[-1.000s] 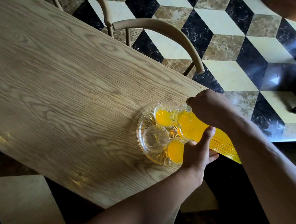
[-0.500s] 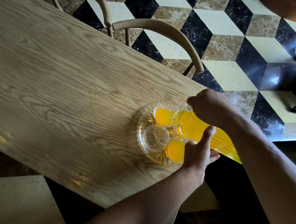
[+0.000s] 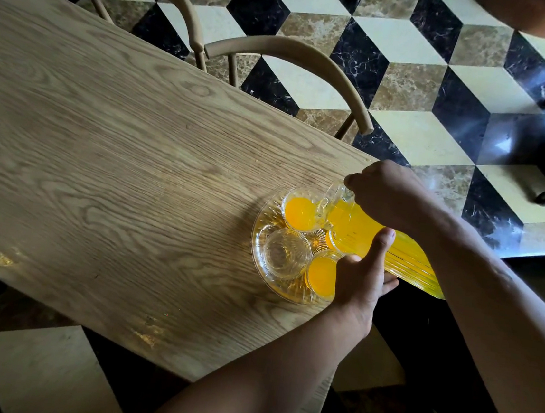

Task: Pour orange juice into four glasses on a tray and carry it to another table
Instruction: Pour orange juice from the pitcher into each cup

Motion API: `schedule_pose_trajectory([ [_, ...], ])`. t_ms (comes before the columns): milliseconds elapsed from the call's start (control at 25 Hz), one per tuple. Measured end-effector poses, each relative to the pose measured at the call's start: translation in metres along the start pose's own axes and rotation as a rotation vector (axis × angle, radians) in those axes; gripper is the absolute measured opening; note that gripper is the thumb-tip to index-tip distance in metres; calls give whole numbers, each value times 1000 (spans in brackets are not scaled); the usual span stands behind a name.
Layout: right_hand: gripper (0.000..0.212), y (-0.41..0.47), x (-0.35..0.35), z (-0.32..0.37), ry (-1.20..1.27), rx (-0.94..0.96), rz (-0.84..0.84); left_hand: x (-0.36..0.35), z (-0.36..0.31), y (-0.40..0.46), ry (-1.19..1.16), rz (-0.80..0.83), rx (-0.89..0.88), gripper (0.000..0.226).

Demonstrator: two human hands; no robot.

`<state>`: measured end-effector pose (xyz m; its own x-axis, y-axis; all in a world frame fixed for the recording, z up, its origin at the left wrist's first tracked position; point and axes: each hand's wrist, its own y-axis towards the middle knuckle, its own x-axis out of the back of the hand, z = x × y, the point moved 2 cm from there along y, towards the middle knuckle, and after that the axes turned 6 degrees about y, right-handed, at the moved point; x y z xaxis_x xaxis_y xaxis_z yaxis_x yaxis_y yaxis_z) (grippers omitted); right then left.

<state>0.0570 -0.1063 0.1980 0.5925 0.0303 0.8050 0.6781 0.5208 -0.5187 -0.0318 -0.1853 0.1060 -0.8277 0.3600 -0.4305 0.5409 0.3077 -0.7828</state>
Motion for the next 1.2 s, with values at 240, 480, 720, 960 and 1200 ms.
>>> schedule_pose_trajectory([
  [240,34,-5,5,-2,60,62,2,2,0,5,42,-16,-47,109],
  [480,26,-15,13,-4,53,187,-29,10,0,8,190,-60,-94,110],
  [720,22,-35,13,0,-46,228,-57,16,4,0,238,-106,-135,111],
  [960,26,-47,1,-3,72,145,-4,22,17,-16,173,-82,-117,105],
  [1200,25,-60,-19,-6,240,39,31,34,34,-26,115,-70,-88,104],
])
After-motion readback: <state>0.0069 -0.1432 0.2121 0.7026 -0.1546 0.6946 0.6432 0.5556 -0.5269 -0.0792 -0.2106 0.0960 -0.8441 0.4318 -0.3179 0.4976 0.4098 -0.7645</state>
